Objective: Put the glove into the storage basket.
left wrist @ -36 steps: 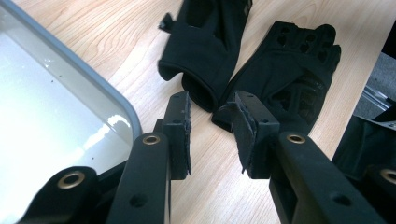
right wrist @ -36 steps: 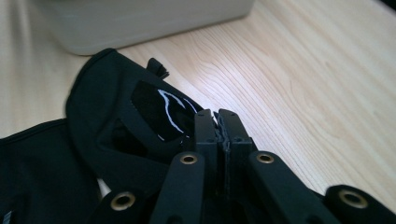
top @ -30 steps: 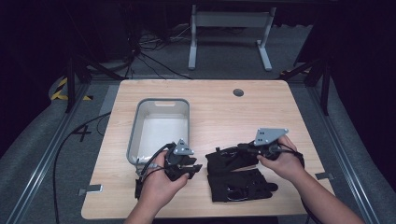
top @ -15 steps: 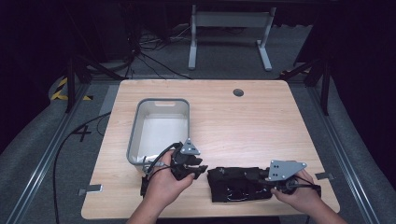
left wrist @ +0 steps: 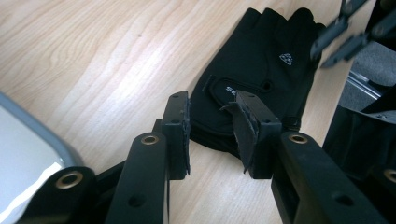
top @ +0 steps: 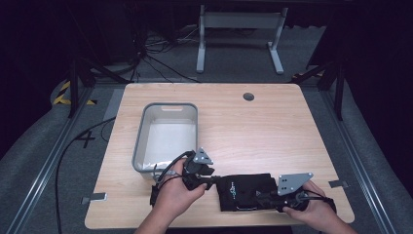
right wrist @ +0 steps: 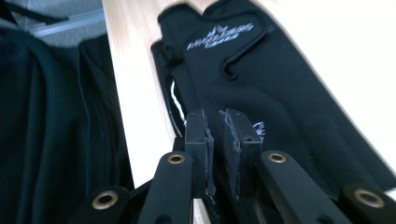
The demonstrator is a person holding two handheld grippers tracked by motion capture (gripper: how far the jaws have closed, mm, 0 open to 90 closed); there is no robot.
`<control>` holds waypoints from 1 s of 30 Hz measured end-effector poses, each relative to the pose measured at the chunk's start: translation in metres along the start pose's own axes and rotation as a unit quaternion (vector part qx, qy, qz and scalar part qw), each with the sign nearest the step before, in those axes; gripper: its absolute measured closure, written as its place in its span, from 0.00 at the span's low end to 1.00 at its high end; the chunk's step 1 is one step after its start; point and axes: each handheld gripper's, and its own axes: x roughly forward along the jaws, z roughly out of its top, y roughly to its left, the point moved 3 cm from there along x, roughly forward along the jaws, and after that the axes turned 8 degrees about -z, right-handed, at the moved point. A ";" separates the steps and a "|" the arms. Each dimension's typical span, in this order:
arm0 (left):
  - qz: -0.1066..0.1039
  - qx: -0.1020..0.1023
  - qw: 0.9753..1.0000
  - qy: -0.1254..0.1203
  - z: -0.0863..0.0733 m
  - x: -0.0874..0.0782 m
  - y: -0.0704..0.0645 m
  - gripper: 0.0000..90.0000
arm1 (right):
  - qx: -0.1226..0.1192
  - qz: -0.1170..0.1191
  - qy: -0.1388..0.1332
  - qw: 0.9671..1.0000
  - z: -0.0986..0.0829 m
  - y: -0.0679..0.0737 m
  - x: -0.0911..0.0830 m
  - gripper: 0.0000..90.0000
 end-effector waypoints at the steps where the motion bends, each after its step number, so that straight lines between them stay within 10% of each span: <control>1: -0.003 0.001 1.000 0.000 0.000 0.002 -0.001 0.74 | 0.006 -0.001 -0.007 1.000 0.001 -0.003 -0.004 0.89; 11: -0.035 0.010 0.999 0.036 -0.010 0.024 -0.019 0.71 | 0.084 -0.066 -0.020 0.994 -0.018 -0.044 -0.040 0.80; 22: -0.058 -0.001 0.995 0.080 -0.031 0.044 -0.025 0.54 | 0.118 -0.081 0.027 0.989 -0.058 -0.052 -0.040 0.66; 30: -0.060 -0.002 0.993 0.103 -0.032 0.062 -0.027 0.57 | 0.108 -0.058 0.042 0.992 -0.061 -0.055 -0.026 0.88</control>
